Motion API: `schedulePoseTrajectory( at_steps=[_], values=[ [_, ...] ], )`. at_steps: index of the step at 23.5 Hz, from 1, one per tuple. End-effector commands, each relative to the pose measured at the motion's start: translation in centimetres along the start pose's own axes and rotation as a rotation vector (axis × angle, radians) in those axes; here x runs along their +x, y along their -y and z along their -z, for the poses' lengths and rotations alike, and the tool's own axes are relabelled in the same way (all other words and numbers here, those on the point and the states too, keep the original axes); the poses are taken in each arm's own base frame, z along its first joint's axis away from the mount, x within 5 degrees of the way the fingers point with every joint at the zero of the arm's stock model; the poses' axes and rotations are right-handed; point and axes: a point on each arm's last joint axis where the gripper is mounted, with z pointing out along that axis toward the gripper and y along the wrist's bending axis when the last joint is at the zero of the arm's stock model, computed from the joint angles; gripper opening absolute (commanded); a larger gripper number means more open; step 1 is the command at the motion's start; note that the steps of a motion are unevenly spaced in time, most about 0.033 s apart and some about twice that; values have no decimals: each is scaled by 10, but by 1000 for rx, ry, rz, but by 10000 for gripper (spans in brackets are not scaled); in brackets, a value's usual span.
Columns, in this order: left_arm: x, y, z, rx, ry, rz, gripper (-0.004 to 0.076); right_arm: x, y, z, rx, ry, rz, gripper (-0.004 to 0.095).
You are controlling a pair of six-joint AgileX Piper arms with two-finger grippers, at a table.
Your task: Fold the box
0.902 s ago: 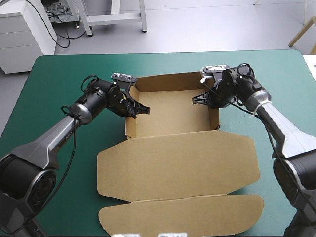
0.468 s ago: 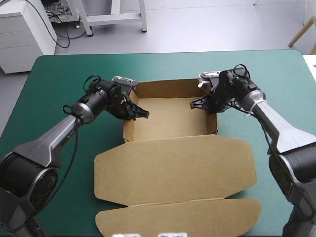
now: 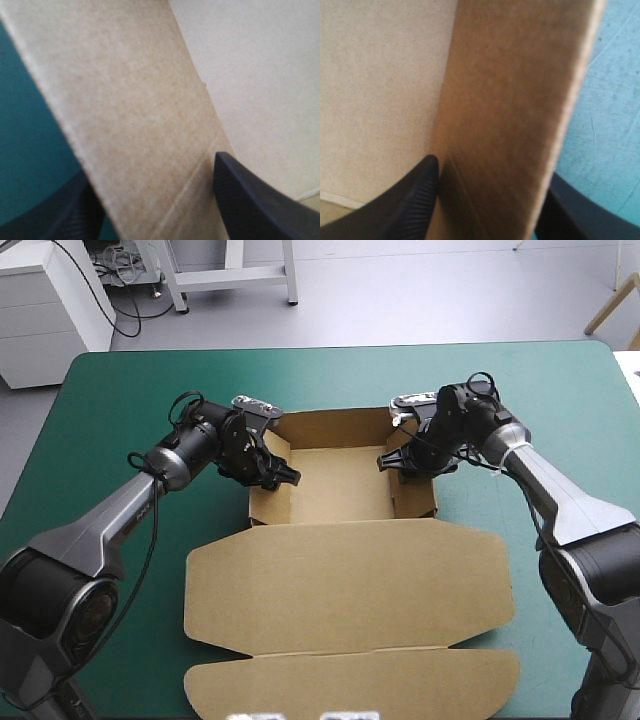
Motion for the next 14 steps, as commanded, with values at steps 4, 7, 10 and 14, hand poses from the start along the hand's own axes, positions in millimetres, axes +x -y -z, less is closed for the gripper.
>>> schedulePoseTrajectory(
  at_steps=[4, 7, 10, 14],
  values=[
    [-8, 3, 38, 34, 120, 16, 457, -4, -4, 31, -7, 99, 34, 715],
    [-8, 2, 50, 24, 154, 8, 457, -5, -3, 44, 15, 163, 49, 715],
    [-10, 0, 89, 3, 237, -8, 457, -2, -3, 79, 49, 255, 69, 715],
    [-2, -1, 147, 11, 380, -21, 457, 10, -7, 130, 61, 385, 86, 715]
  ],
)
